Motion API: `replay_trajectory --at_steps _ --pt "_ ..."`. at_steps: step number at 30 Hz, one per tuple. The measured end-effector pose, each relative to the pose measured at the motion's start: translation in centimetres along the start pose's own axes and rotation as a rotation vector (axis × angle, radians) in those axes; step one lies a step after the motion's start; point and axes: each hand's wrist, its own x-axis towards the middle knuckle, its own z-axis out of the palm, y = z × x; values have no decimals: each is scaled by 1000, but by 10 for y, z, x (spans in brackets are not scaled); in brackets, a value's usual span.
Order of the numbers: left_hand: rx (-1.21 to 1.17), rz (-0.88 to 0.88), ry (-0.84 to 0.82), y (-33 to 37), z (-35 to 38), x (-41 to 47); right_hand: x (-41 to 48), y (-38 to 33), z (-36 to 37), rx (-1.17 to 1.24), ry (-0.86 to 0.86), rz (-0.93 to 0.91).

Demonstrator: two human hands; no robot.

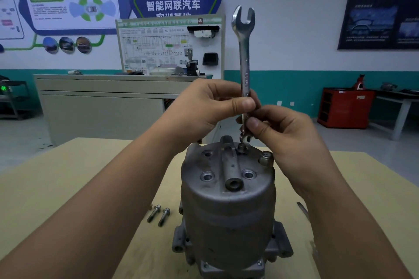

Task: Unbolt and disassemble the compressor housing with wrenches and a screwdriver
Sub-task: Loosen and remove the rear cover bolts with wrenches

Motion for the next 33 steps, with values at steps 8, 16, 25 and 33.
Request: replay_trajectory --at_steps 8,16,25,33 --pt "25 -17 17 -3 0 -3 -1 3 -1 -30 -27 0" --pt "29 -20 49 -3 2 -5 0 5 0 32 -42 6" --pt "114 18 53 2 1 -8 0 5 1 -15 -39 -34" --pt "173 22 76 3 3 -9 -1 5 -2 -52 -112 -5"
